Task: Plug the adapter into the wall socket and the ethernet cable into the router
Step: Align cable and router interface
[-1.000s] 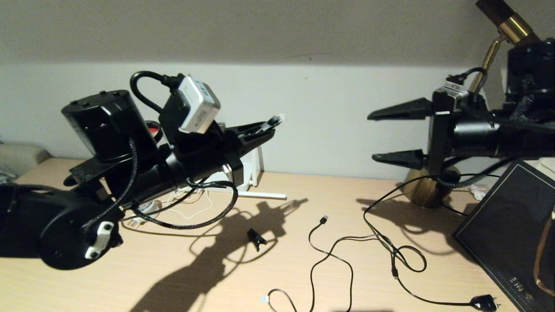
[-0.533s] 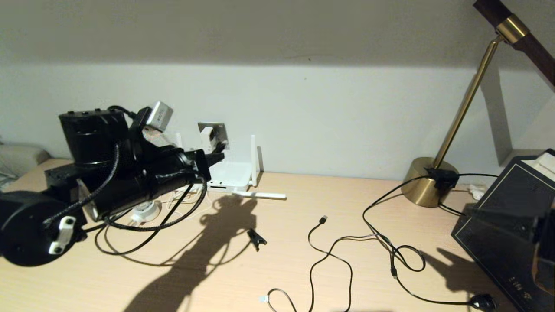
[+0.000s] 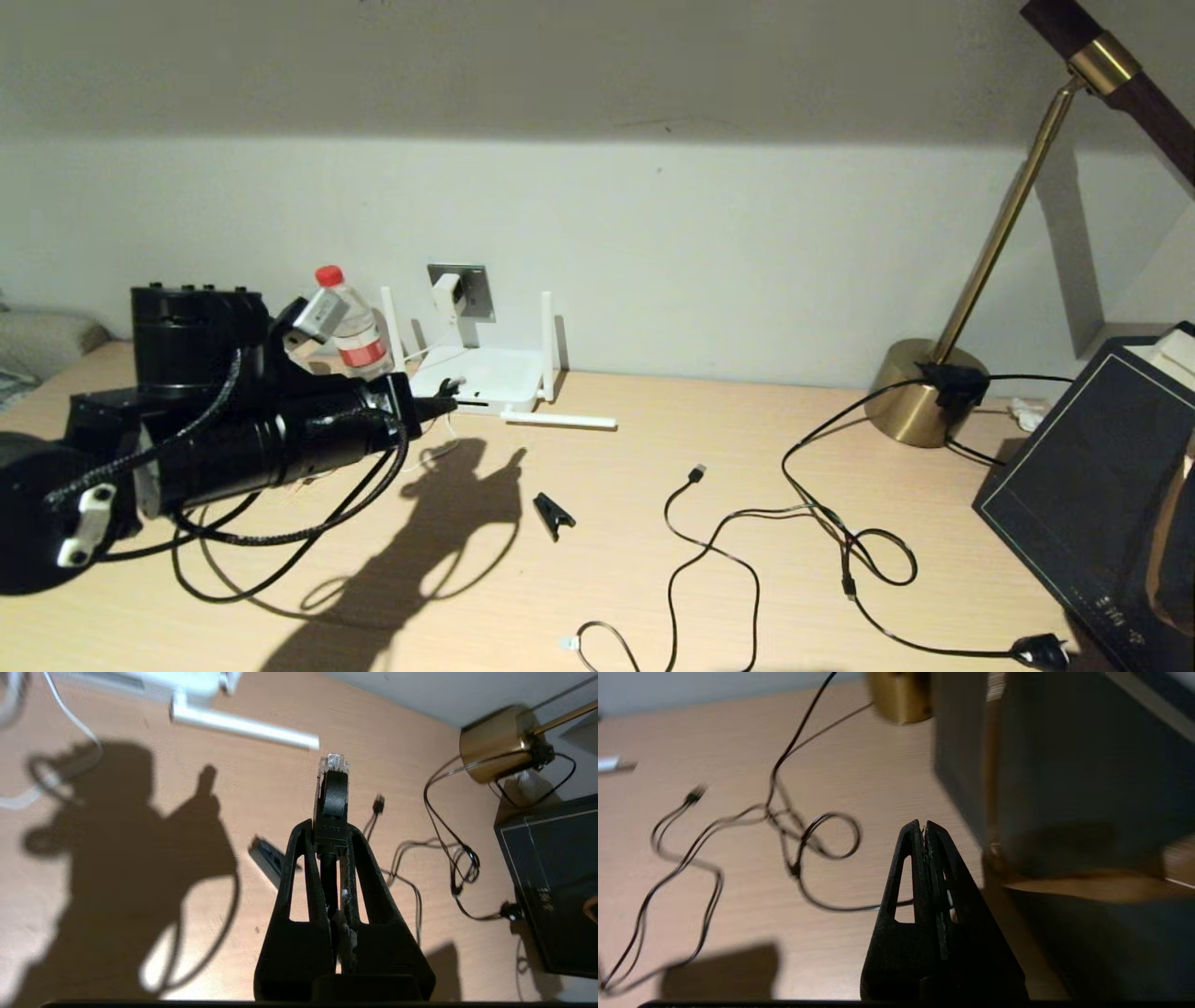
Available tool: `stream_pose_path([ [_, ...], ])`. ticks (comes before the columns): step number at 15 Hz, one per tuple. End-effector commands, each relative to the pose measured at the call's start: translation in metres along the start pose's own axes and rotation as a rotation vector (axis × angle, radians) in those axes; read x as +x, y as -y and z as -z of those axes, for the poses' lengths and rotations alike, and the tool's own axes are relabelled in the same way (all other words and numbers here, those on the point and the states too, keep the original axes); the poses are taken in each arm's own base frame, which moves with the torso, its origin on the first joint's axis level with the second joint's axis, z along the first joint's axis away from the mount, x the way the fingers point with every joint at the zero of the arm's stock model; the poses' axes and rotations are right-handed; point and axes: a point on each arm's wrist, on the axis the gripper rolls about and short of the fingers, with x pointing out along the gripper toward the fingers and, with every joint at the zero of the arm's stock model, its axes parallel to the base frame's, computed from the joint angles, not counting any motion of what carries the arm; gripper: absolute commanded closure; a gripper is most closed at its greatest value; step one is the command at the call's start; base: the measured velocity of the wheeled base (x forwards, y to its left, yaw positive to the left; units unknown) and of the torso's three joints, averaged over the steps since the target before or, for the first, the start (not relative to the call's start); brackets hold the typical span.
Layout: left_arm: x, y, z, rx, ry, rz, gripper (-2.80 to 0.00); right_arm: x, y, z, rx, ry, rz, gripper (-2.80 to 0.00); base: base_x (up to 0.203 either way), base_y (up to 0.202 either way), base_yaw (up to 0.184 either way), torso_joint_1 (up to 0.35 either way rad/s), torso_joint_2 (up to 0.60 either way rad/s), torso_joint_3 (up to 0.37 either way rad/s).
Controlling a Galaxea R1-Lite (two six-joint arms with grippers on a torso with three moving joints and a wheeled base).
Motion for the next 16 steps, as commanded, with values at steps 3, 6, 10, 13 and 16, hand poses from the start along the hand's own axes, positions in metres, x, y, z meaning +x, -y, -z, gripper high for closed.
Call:
stream_pose_path([
  [3,0.019,-0.023,0.009,0.044,-0.051,-0.113,0.0,-0.005,0.011,0.034,-0.115,-0.058,0.01,0.0,0.0,0.0,0.0,0.0,0.0,0.0],
  [6,0.044,-0.054,0.025,0.178,-0.124,-0.259,0.0,-0.014,0.018,0.058,-0.145,-0.07,-0.142,0.0,0.0,0.0,0.0,0.0,0.0,0.0],
  [10,0.079,-0.078,0.041,0.222,-0.119,-0.328,0.0,-0.028,0.028,0.086,-0.232,0.036,-0.278,0.0,0.0,0.0,0.0,0.0,0.0,0.0],
  [13,0.094,-0.086,0.047,0.259,-0.12,-0.37,0.0,-0.028,0.029,0.093,-0.29,0.04,-0.328,0.0,0.0,0.0,0.0,0.0,0.0,0.0],
  [16,0.098,-0.085,0.041,0.282,-0.096,-0.38,0.0,-0.027,0.029,0.101,-0.297,-0.012,-0.374,0.0,0.0,0.0,0.0,0.0,0.0,0.0],
])
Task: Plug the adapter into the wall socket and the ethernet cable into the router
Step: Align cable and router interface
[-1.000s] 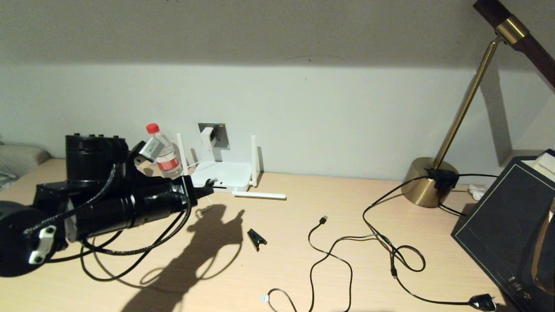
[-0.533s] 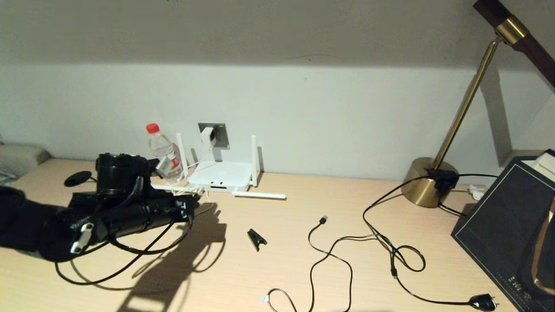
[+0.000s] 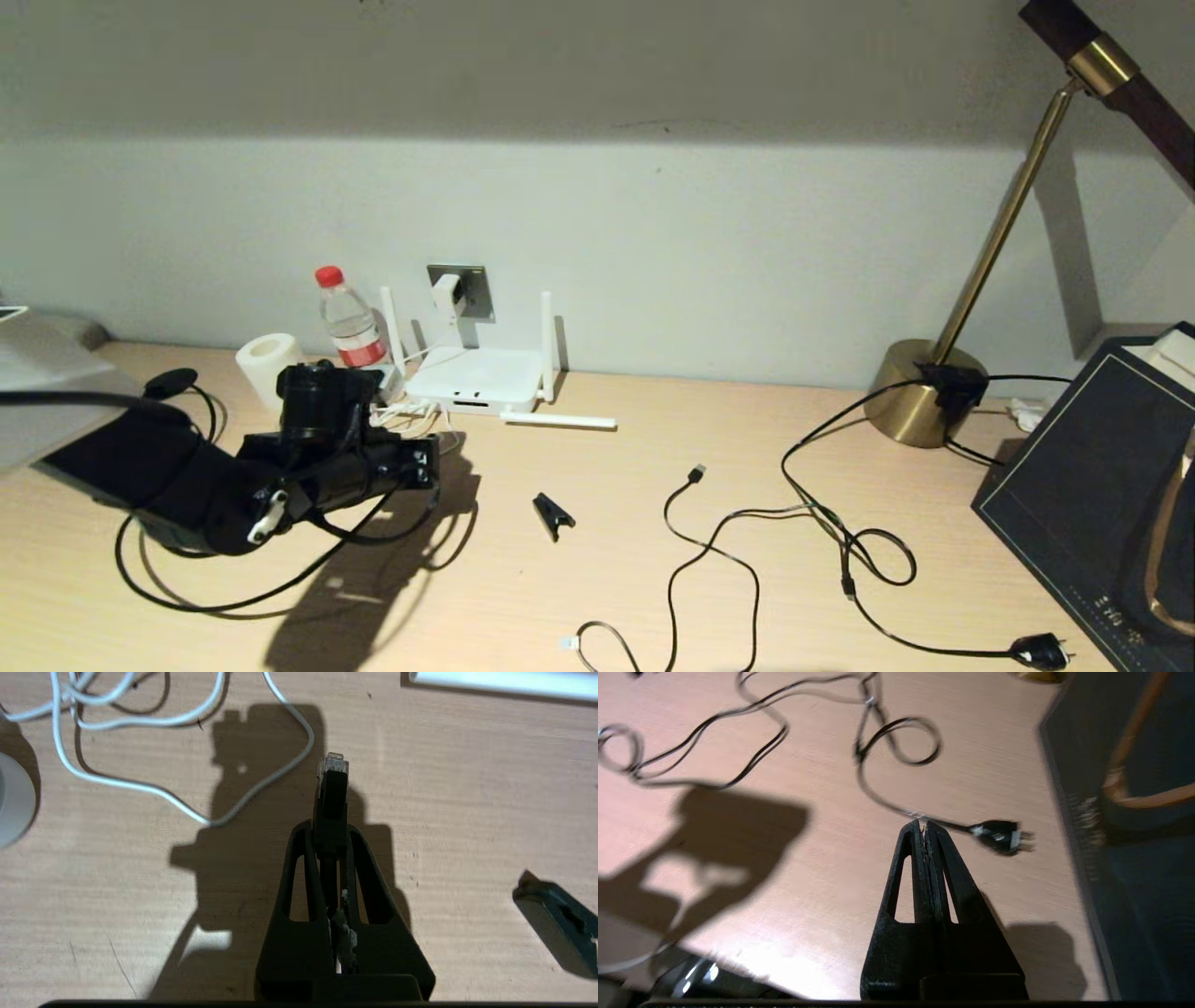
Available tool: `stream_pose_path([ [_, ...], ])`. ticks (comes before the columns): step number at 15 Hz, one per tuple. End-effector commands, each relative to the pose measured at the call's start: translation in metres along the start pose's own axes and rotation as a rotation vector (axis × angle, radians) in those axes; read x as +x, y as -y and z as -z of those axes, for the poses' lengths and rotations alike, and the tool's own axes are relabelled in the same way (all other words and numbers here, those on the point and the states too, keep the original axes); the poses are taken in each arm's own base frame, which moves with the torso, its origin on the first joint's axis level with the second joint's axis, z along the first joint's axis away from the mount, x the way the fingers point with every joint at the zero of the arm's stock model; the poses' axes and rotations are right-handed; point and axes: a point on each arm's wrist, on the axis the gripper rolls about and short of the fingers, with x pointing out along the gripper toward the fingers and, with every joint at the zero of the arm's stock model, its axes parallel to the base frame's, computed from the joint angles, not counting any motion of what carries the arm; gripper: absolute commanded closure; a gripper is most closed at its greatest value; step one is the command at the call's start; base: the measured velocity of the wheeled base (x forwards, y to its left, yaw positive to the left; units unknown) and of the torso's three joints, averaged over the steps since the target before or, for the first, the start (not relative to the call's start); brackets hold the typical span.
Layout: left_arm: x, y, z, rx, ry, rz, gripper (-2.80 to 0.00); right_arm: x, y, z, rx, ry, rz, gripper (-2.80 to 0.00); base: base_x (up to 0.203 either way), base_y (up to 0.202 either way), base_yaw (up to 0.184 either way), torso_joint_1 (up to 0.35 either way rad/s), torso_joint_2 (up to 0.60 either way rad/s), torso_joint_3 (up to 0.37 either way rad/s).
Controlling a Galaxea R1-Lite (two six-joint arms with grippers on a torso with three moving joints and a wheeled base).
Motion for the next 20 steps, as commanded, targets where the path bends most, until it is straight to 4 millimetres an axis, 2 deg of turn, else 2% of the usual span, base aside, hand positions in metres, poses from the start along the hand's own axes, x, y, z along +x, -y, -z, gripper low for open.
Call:
stream_pose_path([
  [1,0.008,0.004,0.003,0.007,-0.01,0.004,0.0,0.0,-0.001,0.005,-0.003,-0.028,0.007,0.0,0.0,0.0,0.0,0.0,0.0,0.0],
  [3,0.012,0.005,0.002,0.003,-0.01,0.011,0.0,0.0,-0.001,0.006,-0.014,-0.033,0.011,0.0,0.0,0.0,0.0,0.0,0.0,0.0],
  [5,0.014,0.005,0.003,0.002,-0.013,0.013,0.0,0.002,-0.001,0.004,-0.013,0.048,0.011,0.0,0.0,0.0,0.0,0.0,0.0,0.0],
  [8,0.022,0.01,0.001,-0.004,0.045,0.016,0.0,0.003,-0.001,0.006,-0.012,0.031,0.015,0.0,0.0,0.0,0.0,0.0,0.0,0.0],
  [12,0.029,0.016,0.009,-0.026,0.08,0.018,0.0,0.004,-0.001,0.006,0.015,0.001,0.253,0.0,0.0,0.0,0.0,0.0,0.0,0.0],
  [13,0.03,0.017,0.011,-0.029,0.086,0.02,0.0,0.004,-0.001,0.006,-0.006,0.001,0.264,0.0,0.0,0.0,0.0,0.0,0.0,0.0],
  [16,0.036,0.017,0.019,-0.021,0.178,0.032,0.0,0.004,-0.002,0.006,-0.016,0.005,0.224,0.0,0.0,0.0,0.0,0.0,0.0,0.0],
  [18,0.04,0.016,0.024,0.02,0.186,0.02,0.0,0.004,-0.002,0.006,-0.033,0.006,0.152,0.0,0.0,0.0,0.0,0.0,0.0,0.0],
  [20,0.039,0.016,0.025,0.02,0.167,0.017,0.0,-0.001,-0.003,0.007,-0.027,0.073,0.159,0.0,0.0,0.0,0.0,0.0,0.0,0.0],
])
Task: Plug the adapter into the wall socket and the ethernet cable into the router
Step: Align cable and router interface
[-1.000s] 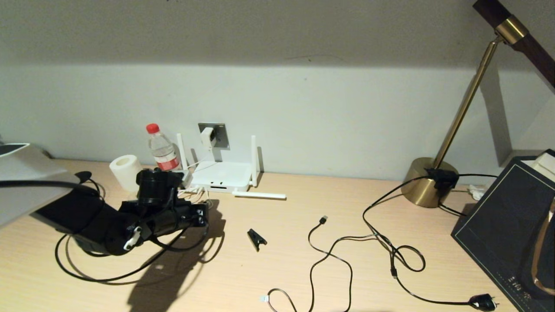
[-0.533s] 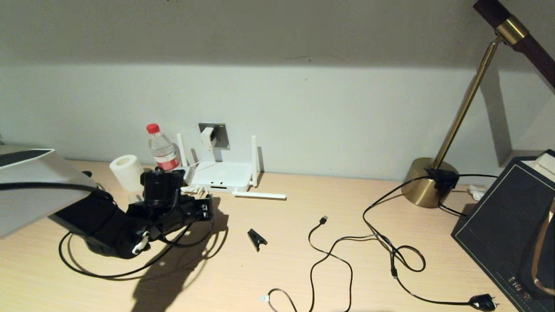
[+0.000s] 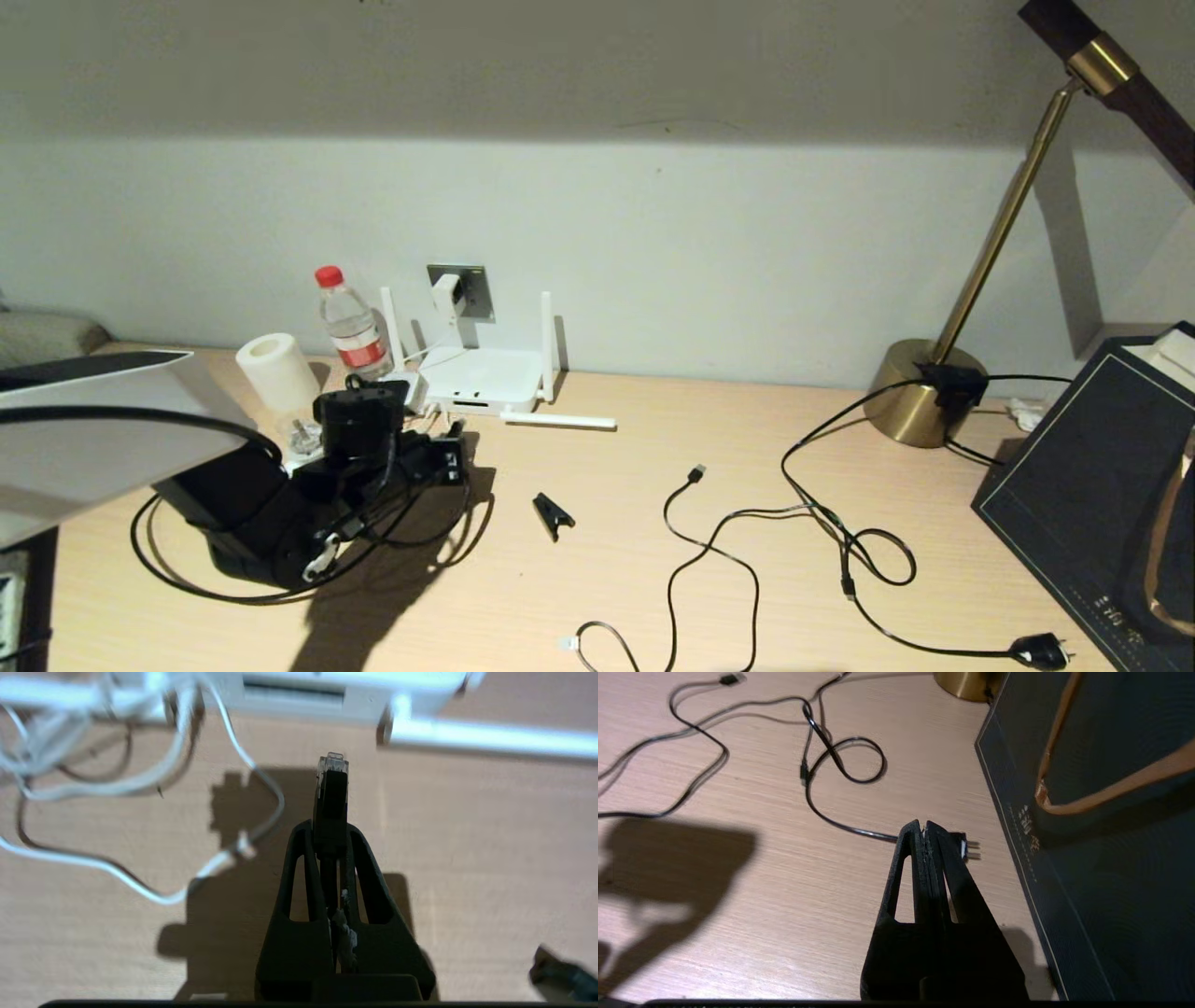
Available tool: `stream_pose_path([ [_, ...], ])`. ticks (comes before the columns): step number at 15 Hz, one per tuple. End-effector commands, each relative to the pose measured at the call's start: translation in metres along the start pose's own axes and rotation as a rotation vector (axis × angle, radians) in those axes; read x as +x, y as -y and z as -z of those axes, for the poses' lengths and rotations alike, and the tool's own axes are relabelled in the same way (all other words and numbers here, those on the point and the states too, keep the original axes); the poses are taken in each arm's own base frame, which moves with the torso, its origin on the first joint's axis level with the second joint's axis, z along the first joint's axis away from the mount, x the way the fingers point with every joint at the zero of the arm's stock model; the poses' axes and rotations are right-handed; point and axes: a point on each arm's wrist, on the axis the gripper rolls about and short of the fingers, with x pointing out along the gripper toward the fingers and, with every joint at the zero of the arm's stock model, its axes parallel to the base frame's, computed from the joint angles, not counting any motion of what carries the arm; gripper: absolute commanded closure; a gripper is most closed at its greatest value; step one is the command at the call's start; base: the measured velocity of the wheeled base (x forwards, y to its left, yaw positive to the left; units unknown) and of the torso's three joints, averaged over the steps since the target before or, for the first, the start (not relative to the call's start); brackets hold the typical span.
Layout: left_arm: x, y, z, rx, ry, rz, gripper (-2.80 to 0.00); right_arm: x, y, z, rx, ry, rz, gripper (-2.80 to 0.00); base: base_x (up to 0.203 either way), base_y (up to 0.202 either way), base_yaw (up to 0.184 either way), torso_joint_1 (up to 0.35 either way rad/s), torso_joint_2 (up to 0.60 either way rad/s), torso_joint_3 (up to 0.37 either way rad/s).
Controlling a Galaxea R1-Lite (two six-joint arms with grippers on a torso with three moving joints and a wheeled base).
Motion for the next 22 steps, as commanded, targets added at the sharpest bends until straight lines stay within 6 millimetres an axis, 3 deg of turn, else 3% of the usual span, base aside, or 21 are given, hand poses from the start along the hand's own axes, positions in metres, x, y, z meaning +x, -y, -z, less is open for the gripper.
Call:
stream_pose_path([
  [1,0.002,0.0,0.005,-0.005,-0.012,-0.003,0.0,-0.007,-0.002,0.012,0.009,0.08,0.008,0.0,0.0,0.0,0.0,0.0,0.0,0.0],
  [4,0.01,-0.002,0.0,0.0,0.007,-0.007,0.0,-0.018,-0.002,0.016,0.042,0.234,0.043,0.0,0.0,0.0,0.0,0.0,0.0,0.0],
  [11,0.015,-0.017,-0.008,-0.013,0.029,-0.026,0.0,-0.017,-0.002,0.015,0.098,0.237,0.049,0.0,0.0,0.0,0.0,0.0,0.0,0.0],
  [22,0.012,-0.006,-0.008,0.001,0.009,-0.049,0.0,-0.017,-0.002,0.015,0.096,0.237,0.049,0.0,0.0,0.0,0.0,0.0,0.0,0.0],
])
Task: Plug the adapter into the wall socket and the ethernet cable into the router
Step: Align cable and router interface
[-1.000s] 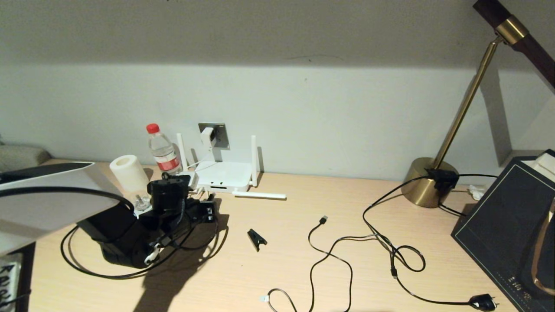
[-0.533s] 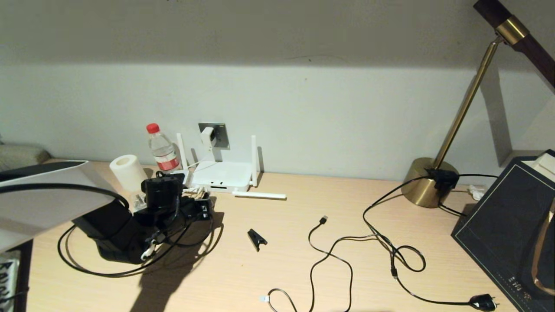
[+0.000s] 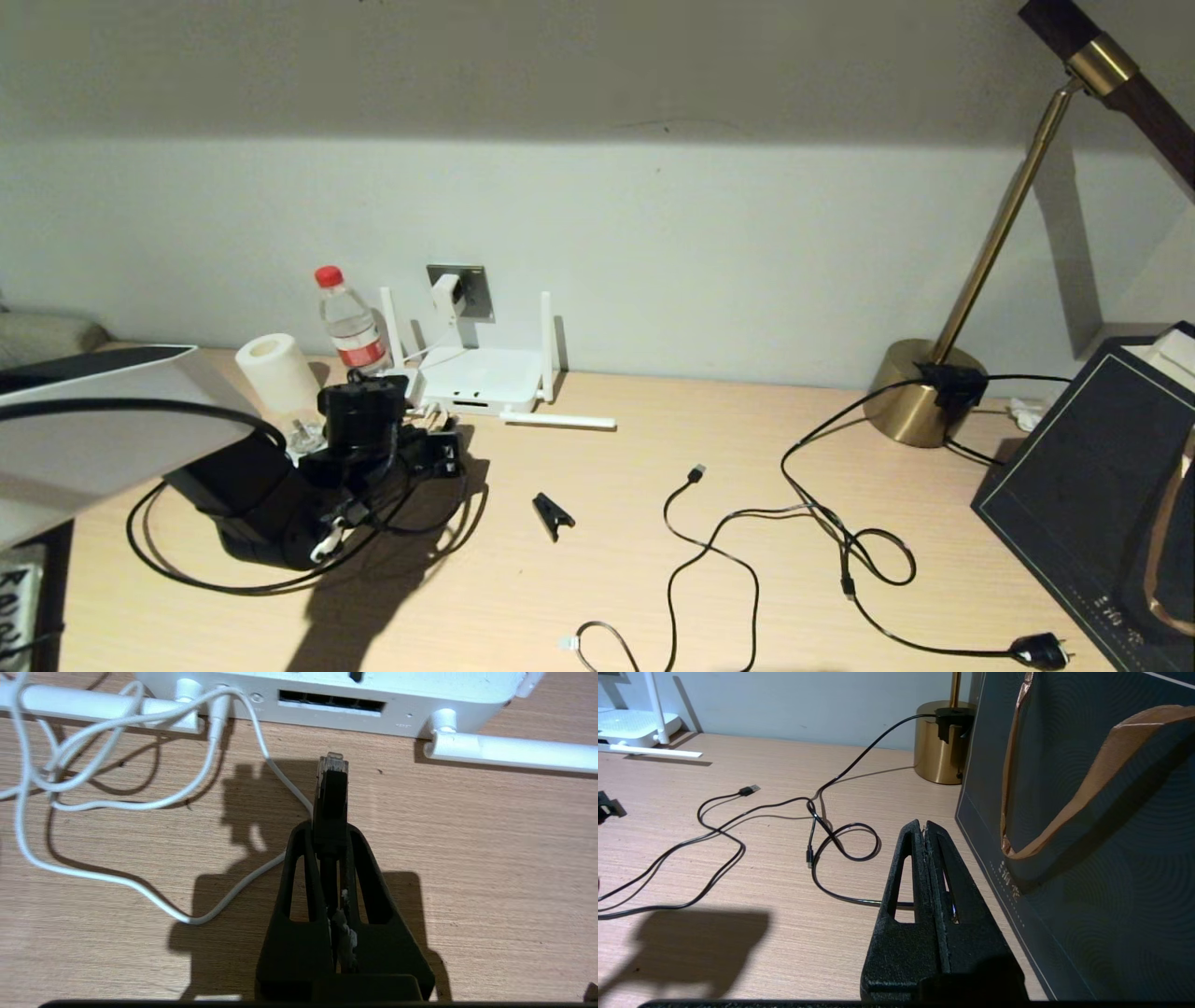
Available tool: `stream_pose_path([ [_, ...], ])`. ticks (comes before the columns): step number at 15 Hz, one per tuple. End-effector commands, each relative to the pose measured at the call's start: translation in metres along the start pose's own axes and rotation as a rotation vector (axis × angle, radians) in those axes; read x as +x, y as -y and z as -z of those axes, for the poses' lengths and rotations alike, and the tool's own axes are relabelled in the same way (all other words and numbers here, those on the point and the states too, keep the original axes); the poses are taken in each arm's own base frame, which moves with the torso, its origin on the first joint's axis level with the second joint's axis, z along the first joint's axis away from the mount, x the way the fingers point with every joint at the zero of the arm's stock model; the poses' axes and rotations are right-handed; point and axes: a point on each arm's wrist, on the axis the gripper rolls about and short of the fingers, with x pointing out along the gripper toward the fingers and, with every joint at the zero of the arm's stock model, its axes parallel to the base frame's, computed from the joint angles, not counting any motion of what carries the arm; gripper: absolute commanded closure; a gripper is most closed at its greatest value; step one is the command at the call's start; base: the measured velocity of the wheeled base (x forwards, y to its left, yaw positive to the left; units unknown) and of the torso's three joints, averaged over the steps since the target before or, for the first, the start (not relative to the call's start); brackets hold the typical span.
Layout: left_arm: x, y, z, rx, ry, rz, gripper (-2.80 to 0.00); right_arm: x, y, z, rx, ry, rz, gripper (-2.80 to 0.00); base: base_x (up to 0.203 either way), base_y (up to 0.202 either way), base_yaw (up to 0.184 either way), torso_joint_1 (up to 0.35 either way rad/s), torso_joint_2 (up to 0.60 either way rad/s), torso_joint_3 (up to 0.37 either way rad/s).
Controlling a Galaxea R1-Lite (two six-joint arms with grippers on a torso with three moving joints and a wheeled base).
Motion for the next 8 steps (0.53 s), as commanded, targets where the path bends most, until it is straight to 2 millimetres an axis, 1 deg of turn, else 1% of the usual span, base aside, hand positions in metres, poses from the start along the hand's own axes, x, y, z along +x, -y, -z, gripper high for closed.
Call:
stream_pose_path([
  [1,-0.0014,0.0021,-0.0037,0.0,0.017,0.001,0.0,0.0019,-0.0002,0.01,-0.001,-0.034,-0.001,0.0,0.0,0.0,0.0,0.0,0.0,0.0],
  [4,0.0006,0.0027,-0.0088,0.012,0.034,0.002,0.0,0.0019,-0.0002,0.01,0.001,-0.034,-0.001,0.0,0.0,0.0,0.0,0.0,0.0,0.0],
  [8,0.0019,-0.0001,-0.0095,0.021,0.038,-0.002,0.0,0.0019,-0.0002,0.01,0.0,-0.034,-0.001,0.0,0.0,0.0,0.0,0.0,0.0,0.0],
])
